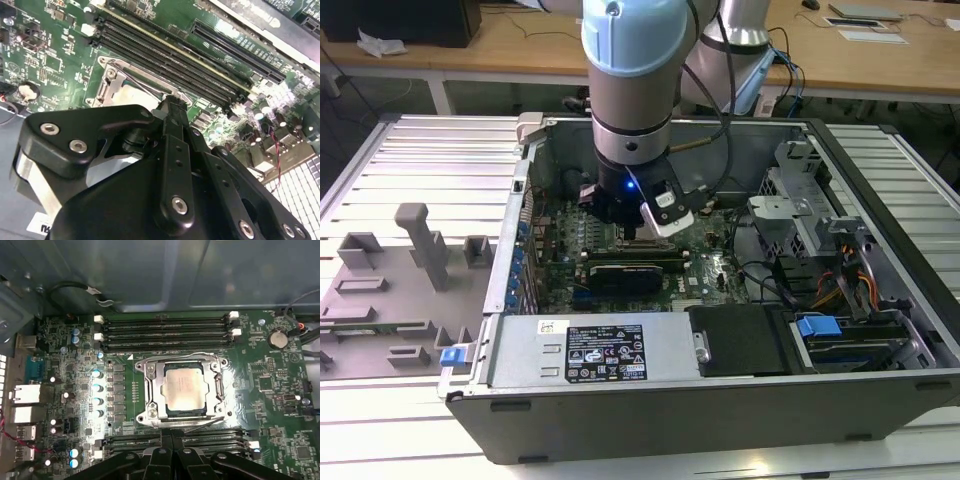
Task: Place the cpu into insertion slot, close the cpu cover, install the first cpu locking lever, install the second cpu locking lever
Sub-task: 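Install the second cpu locking lever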
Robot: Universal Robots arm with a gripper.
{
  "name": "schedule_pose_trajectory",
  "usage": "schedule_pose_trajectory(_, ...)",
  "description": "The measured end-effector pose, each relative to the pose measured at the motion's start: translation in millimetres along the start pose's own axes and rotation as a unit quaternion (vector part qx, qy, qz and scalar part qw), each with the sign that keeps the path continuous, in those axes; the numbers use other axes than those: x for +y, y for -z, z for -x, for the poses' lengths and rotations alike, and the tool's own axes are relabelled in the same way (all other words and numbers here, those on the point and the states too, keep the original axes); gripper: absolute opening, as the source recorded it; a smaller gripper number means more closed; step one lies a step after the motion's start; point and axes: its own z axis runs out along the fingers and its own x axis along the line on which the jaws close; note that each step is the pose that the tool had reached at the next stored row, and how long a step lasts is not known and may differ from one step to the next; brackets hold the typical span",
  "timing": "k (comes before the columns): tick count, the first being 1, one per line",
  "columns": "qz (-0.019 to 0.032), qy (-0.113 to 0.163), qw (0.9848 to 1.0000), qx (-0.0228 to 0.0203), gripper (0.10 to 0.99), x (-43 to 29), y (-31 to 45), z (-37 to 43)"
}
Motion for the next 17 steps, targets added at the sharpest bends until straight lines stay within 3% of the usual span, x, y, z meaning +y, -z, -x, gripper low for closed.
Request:
schedule_pose_trajectory(12,0.0000,0.000,1.0000,0.0006,0.106,-4.0,-18.5,-15.0)
schedule_pose_trajectory(17,0.0002,0.000,1.0000,0.0012,0.106,-1.4,-23.9,-16.9)
